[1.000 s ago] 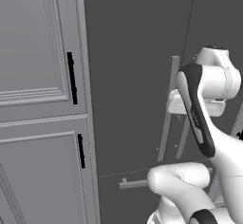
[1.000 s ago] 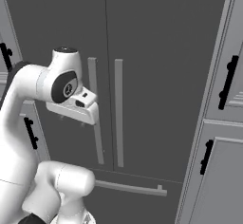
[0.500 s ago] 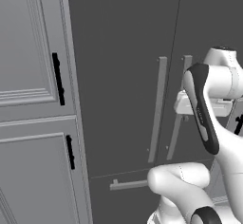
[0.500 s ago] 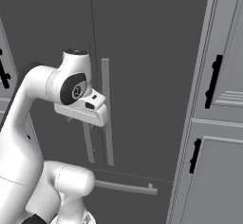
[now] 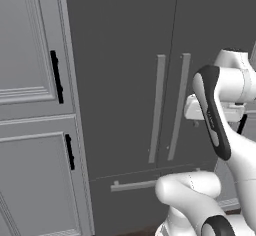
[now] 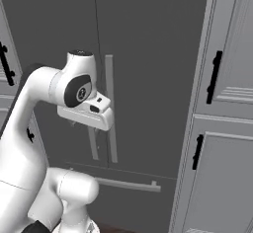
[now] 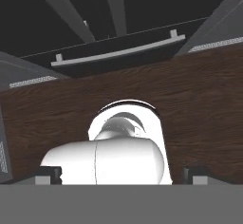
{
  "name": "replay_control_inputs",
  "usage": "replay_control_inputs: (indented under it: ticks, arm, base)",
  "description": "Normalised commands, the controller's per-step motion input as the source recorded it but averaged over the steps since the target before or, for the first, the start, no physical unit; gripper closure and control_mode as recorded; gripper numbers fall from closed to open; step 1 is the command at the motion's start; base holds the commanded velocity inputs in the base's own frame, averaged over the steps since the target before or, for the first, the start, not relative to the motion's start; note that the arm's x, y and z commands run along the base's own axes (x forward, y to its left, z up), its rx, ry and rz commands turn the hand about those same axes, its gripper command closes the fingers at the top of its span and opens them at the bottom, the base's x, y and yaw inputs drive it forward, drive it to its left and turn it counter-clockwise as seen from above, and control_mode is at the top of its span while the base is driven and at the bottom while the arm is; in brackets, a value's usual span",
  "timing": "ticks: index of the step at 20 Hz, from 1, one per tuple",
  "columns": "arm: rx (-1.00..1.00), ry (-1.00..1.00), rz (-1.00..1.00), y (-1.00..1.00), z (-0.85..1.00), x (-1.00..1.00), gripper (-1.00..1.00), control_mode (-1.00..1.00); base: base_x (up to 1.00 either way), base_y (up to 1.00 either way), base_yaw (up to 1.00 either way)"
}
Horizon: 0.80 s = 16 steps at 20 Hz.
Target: Grab a lemon wedge from the fridge and one ice cube from the ice bowl, and put them in the glass of lemonade.
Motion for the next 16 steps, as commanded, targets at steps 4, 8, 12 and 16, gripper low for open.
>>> replay_control_inputs:
  ticks: [4,8,12,16]
  arm:
    - [0.0,0.0,0.0,0.0,0.0,0.0,-1.0,1.0]
    - [0.0,0.0,0.0,0.0,0.0,0.0,-1.0,1.0]
    - [0.0,0.0,0.0,0.0,0.0,0.0,-1.0,1.0]
    - [0.0,0.0,0.0,0.0,0.0,0.0,-1.0,1.0]
  base:
    - [-0.6,0.0,-0.03]
    - [-0.57,0.0,-0.02]
    - [-0.45,0.0,0.0]
    - [-0.35,0.08,0.0]
